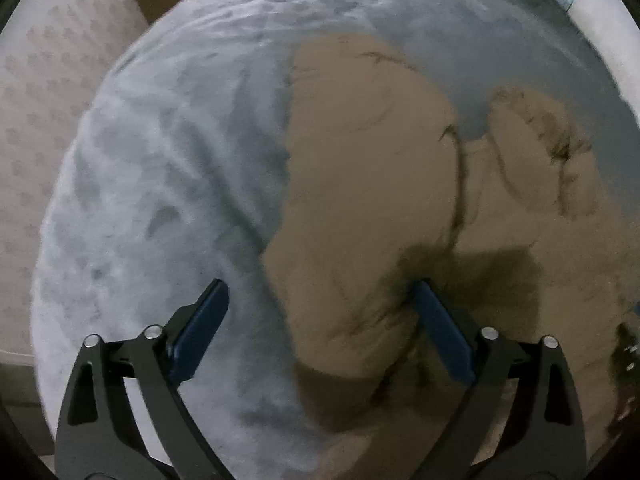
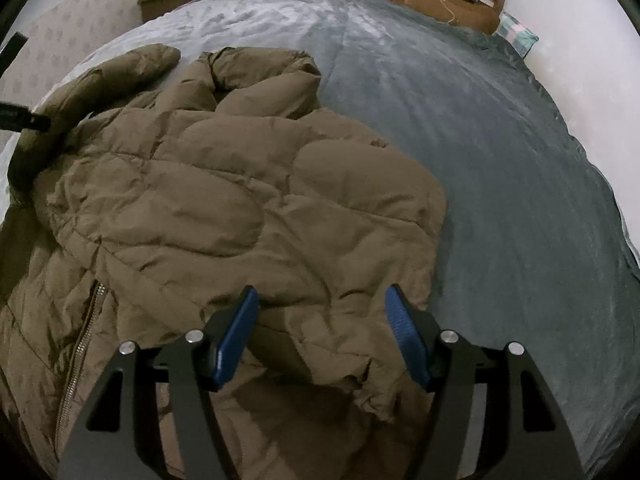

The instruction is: Fold large clothes

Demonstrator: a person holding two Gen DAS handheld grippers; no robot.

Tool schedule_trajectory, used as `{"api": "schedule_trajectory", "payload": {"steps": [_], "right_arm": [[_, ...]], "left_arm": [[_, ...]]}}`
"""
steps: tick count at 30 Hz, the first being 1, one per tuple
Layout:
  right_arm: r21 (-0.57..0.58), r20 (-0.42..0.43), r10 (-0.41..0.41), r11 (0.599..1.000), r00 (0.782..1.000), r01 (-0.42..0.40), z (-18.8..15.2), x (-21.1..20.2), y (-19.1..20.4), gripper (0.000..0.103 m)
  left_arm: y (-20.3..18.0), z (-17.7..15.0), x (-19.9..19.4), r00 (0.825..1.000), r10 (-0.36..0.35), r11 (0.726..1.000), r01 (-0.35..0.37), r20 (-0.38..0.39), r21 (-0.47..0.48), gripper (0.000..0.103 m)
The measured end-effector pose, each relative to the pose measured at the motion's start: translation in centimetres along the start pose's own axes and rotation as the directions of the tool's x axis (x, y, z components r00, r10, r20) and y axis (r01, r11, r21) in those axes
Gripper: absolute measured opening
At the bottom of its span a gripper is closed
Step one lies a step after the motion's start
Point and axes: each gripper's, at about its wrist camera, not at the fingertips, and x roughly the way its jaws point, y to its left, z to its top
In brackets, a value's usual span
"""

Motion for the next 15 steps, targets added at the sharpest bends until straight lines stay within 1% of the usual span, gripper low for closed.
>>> {"api": "schedule_trajectory", "payload": {"steps": [1,3,4,5,7,8,9,10,11,12,13,14,15], "right_arm": [[0.007,-0.002,0.005,1.000,1.000,-0.005,0.0,0.0,-0.2,0.067],[0.020,-0.006,0.022,1.000,1.000,-0.022,-0.1,0.1,-0.5,0.066],[0.020,-0.005,0.024,1.000,1.000,-0.024,-0.2,0.1,-0.5,0.067],[0.017,-0.006,0.021,1.000,1.000,-0.021,-0.3,0.1,-0.5,0.067],[0.015,-0.002,0.020,1.000,1.000,-0.020,-0.5,0.0,-0.4,0.067],[0.016,0.001,0.022,1.000,1.000,-0.022,-0.6,-0.2,-0.4,0.067],[0.018,0.004,0.022,1.000,1.000,-0.022,-0.8,-0.3,-0.5,0.067],[0.022,0.004,0.025,0.999,1.000,-0.025,-0.9,-0.4,-0.6,0.067],[0.025,0.004,0.028,0.999,1.000,-0.028,-0.9,-0.4,-0.6,0.067],[0.028,0.005,0.032,0.999,0.999,-0.032,-1.0,-0.6,-0.6,0.067],[0.029,0.007,0.032,0.999,0.999,-0.032,-1.1,-0.7,-0.5,0.066],[0.029,0.011,0.031,0.999,0.999,-0.032,-1.2,-1.0,-0.5,0.066],[0.029,0.014,0.031,0.999,0.999,-0.032,-1.2,-1.2,-0.5,0.066]], "left_arm": [[0.1,-0.4,0.0,0.999,-0.032,0.999,0.032,-0.006,-0.008,0.055],[0.0,-0.1,0.1,0.992,-0.125,0.992,0.125,-0.024,-0.027,0.023],[-0.3,-0.1,-0.2,0.991,-0.131,0.991,0.131,-0.010,-0.027,0.014],[-0.6,-0.2,-0.8,0.992,-0.126,0.992,0.126,0.016,-0.011,0.012],[-1.8,-1.1,-2.7,0.994,-0.091,0.995,0.088,0.068,0.048,0.008],[-3.1,-1.9,-3.9,0.992,-0.061,0.993,0.049,0.111,0.105,0.008],[-4.9,-3.1,-5.3,0.985,-0.013,0.982,-0.020,0.172,0.186,0.008],[-6.4,-4.1,-6.1,0.976,0.019,0.965,-0.074,0.216,0.252,0.008],[-7.9,-5.3,-7.0,0.966,0.040,0.941,-0.123,0.257,0.315,0.008],[-9.9,-7.3,-7.9,0.952,0.053,0.901,-0.175,0.300,0.398,0.008],[-11.0,-8.7,-8.3,0.945,0.059,0.873,-0.206,0.323,0.443,0.008],[-12.3,-10.4,-8.5,0.938,0.061,0.836,-0.234,0.340,0.495,0.008],[-13.2,-12.0,-8.4,0.941,0.050,0.811,-0.234,0.335,0.536,0.008]]}}
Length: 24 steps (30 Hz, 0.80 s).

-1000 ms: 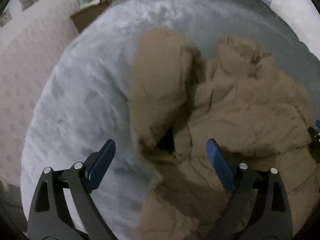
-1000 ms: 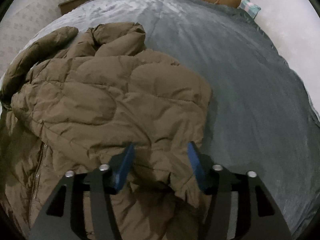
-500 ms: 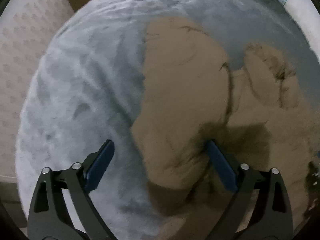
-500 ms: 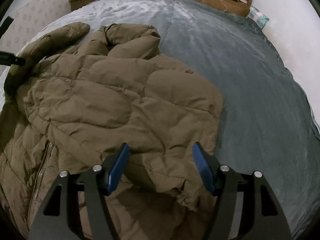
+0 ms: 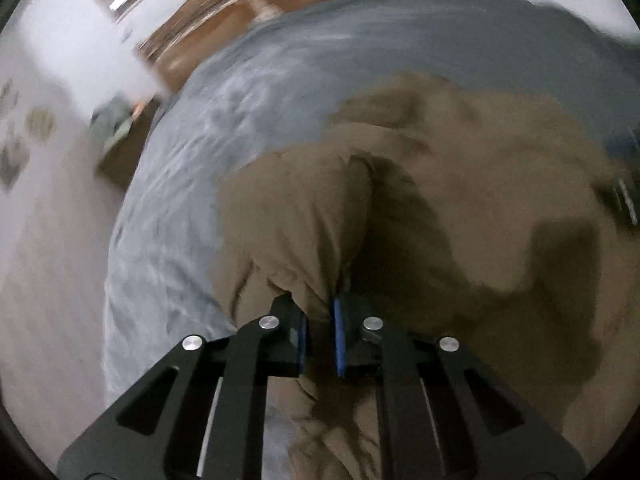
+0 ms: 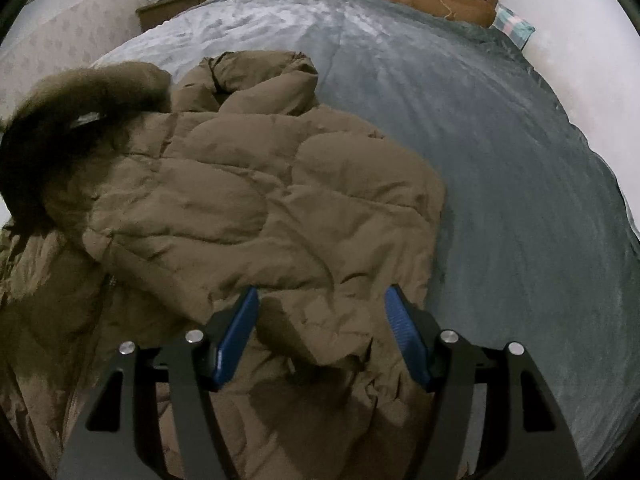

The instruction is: Fold large clothes

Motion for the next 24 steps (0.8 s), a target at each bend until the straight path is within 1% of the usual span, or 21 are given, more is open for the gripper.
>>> {"api": "schedule_trajectory", "payload": {"steps": [2,3,5,6,8,9,10,11,12,13,15,17,19,20,21,24], "right_arm": [[0.001,0.007,-0.001,1.000,1.000,0.001,-0.2,-0.5,-0.1,0.066],[0.001,0.008,-0.009,1.000,1.000,0.009,-0.4,-0.7,-0.2,0.066],[0.002,0.000,-0.027,1.000,1.000,0.027,-1.0,-0.8,-0.6,0.066],[0.003,-0.006,-0.033,0.999,0.999,0.033,-1.2,-0.8,-0.7,0.066],[0.011,-0.025,-0.042,0.999,0.999,0.042,-1.7,-0.7,-1.2,0.067],[0.014,-0.029,-0.042,0.999,0.999,0.042,-1.9,-0.7,-1.4,0.066],[0.018,-0.030,-0.042,0.999,0.999,0.043,-2.0,-0.8,-1.6,0.066],[0.023,-0.027,-0.042,0.999,0.999,0.043,-2.2,-0.9,-1.8,0.066],[0.028,-0.027,-0.040,0.999,0.999,0.041,-2.3,-1.0,-1.9,0.066],[0.031,-0.028,-0.039,0.999,0.999,0.040,-2.4,-0.9,-1.9,0.066],[0.028,-0.034,-0.039,0.999,0.999,0.040,-2.5,-0.8,-1.9,0.067],[0.018,-0.037,-0.041,0.999,0.999,0.041,-2.5,-0.8,-1.9,0.066],[0.010,-0.032,-0.038,0.999,0.999,0.038,-2.3,-1.1,-1.9,0.067],[0.008,-0.029,-0.039,0.999,0.999,0.039,-2.2,-1.1,-2.0,0.067],[0.006,-0.027,-0.042,0.999,0.999,0.042,-2.1,-1.2,-2.0,0.067],[0.001,-0.024,-0.046,0.999,0.999,0.046,-1.8,-1.3,-2.0,0.069]], "left_arm": [[-1.8,-1.1,0.0,0.998,-0.053,0.998,0.054,-0.019,0.025,0.008],[-2.6,-2.1,0.4,0.994,-0.102,0.994,0.103,-0.046,0.020,0.008],[-3.1,-3.2,1.5,0.990,-0.107,0.994,0.107,-0.087,-0.003,0.010],[-3.0,-4.0,2.5,0.987,-0.107,0.994,0.103,-0.117,-0.035,0.013],[-2.1,-4.7,3.2,0.981,-0.136,0.987,0.122,-0.139,-0.106,0.016],[-1.4,-4.9,3.1,0.976,-0.162,0.979,0.141,-0.142,-0.150,0.024],[-1.0,-4.8,2.9,0.974,-0.184,0.972,0.160,-0.135,-0.174,0.040],[-0.7,-4.7,2.4,0.972,-0.200,0.965,0.175,-0.120,-0.194,0.050],[-0.6,-4.6,1.9,0.975,-0.197,0.964,0.173,-0.106,-0.202,0.066],[-0.4,-4.3,1.1,0.981,-0.175,0.966,0.155,-0.084,-0.206,0.073],[0.0,-4.3,-0.3,0.984,-0.165,0.965,0.147,-0.067,-0.218,0.074],[0.9,-4.1,-1.5,0.981,-0.190,0.950,0.172,-0.045,-0.259,0.076],[2.1,-4.1,-2.9,0.980,-0.199,0.938,0.183,-0.023,-0.294,0.083],[2.9,-4.0,-3.0,0.980,-0.197,0.931,0.181,-0.020,-0.317,0.083],[3.5,-3.5,-2.3,0.980,-0.198,0.925,0.179,-0.023,-0.336,0.083],[5.7,-1.4,0.6,0.978,-0.200,0.892,0.162,-0.049,-0.421,0.083]]}}
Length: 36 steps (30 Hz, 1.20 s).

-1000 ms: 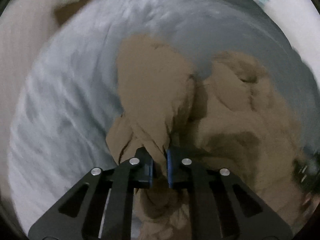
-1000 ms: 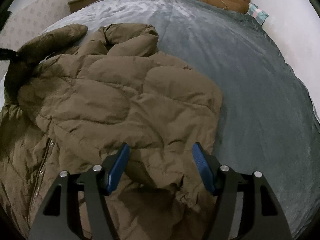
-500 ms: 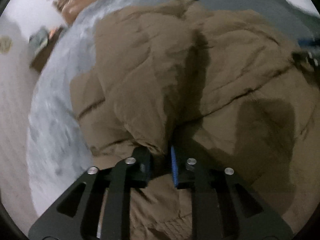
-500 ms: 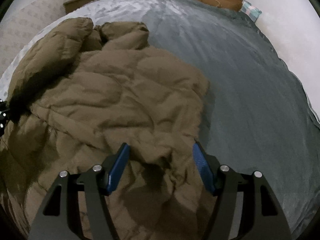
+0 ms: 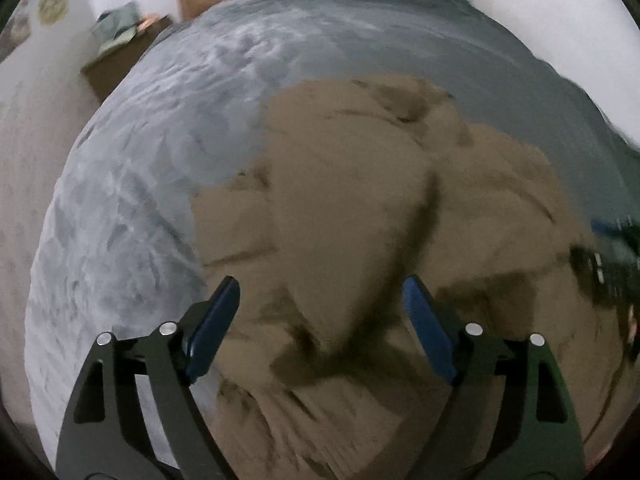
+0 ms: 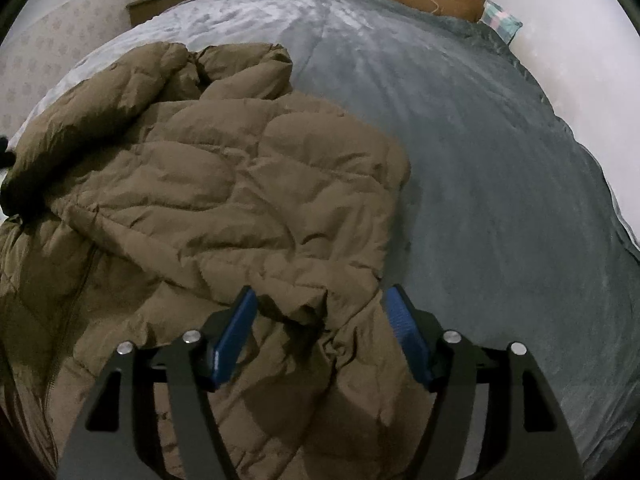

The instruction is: Fold large clothes

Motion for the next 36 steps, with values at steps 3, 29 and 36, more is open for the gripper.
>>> {"api": "schedule_trajectory", "payload": {"steps": [3,29,36], "right_arm": [[-0.004,-0.003,-0.004,1.000,1.000,0.004,0.3,0.3,-0.2,0.069],[0.067,0.003,-0.009,0.998,1.000,0.008,0.0,0.1,-3.4,0.069],[0.076,-0.005,-0.013,0.997,1.000,0.014,-0.4,-0.1,-3.6,0.069]], "left_arm": [[2.1,2.4,1.4,0.999,0.016,0.999,-0.018,-0.045,-0.049,0.083],[-14.0,0.8,7.9,0.954,-0.248,0.958,0.268,-0.171,0.106,0.012],[-12.8,-2.3,5.4,0.977,-0.187,0.970,0.200,-0.103,0.138,0.081]]}}
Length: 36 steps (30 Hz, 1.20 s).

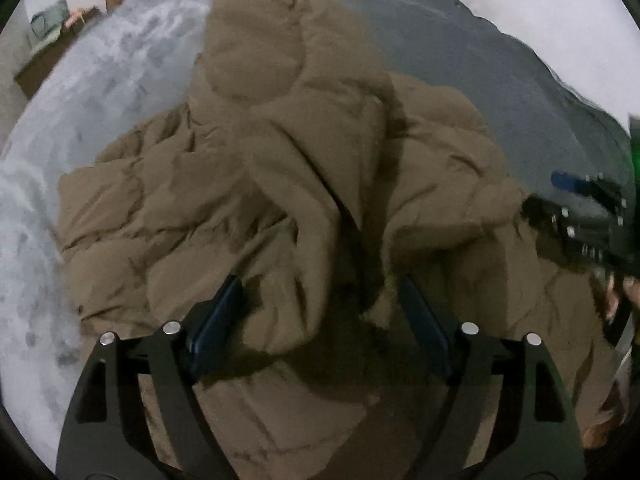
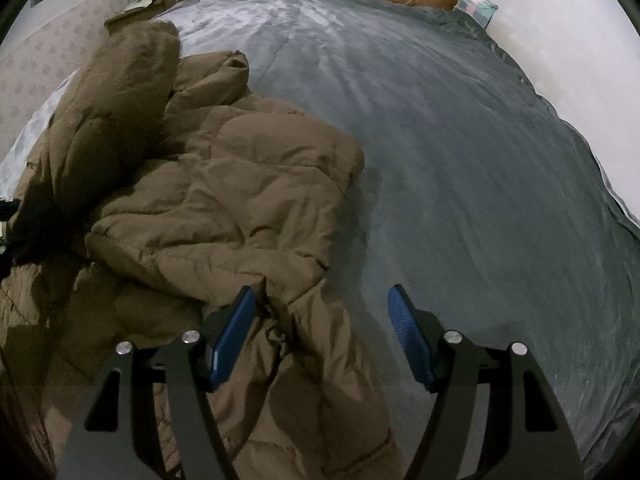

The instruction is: Fold large clothes

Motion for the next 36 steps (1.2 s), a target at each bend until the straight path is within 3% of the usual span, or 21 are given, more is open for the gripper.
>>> {"api": "schedule_trajectory", "payload": {"steps": [2,7,13,16,21,24,28,32,36], "right_arm": [[0.001,0.000,-0.003,1.000,1.000,0.003,-0.1,-0.1,0.0,0.069],[-0.003,0.010,0.003,1.000,1.000,-0.003,0.0,-0.5,0.1,0.069],[-0.013,0.012,0.013,1.000,1.000,-0.013,-0.2,-0.6,1.2,0.069],[-0.029,0.012,0.014,0.999,1.000,-0.013,-0.4,-0.7,1.7,0.069],[-0.039,-0.001,0.000,0.999,1.000,0.000,-0.6,-0.1,1.4,0.069],[-0.017,-0.007,-0.004,1.000,1.000,0.004,-0.5,0.2,0.5,0.069],[-0.007,-0.005,-0.010,1.000,1.000,0.010,-0.3,0.3,-0.2,0.069],[-0.008,-0.009,-0.016,1.000,1.000,0.015,-0.3,0.7,-0.8,0.069],[0.012,-0.014,0.001,1.000,1.000,0.000,0.1,1.3,-1.0,0.069]], "left_arm": [[-0.2,-0.2,0.4,1.000,0.018,1.000,-0.018,0.009,0.005,0.081],[2.4,-2.0,-3.4,0.997,0.068,0.998,-0.068,0.047,-0.014,0.081],[8.6,-1.9,-4.6,0.996,0.092,0.984,-0.089,0.015,-0.153,0.081],[11.0,-0.1,-3.6,0.999,0.033,0.974,-0.036,-0.019,-0.226,0.081],[9.8,4.6,-1.0,0.999,0.030,0.966,-0.039,-0.039,-0.256,0.080],[9.6,6.2,0.1,0.997,0.047,0.961,-0.060,-0.054,-0.270,0.080],[10.0,7.6,0.7,0.998,0.021,0.957,-0.035,-0.051,-0.288,0.079],[13.0,8.4,-0.7,0.995,-0.098,0.913,0.099,0.022,-0.396,0.081],[12.3,9.4,1.3,0.998,-0.057,0.929,0.038,-0.039,-0.368,0.081]]}}
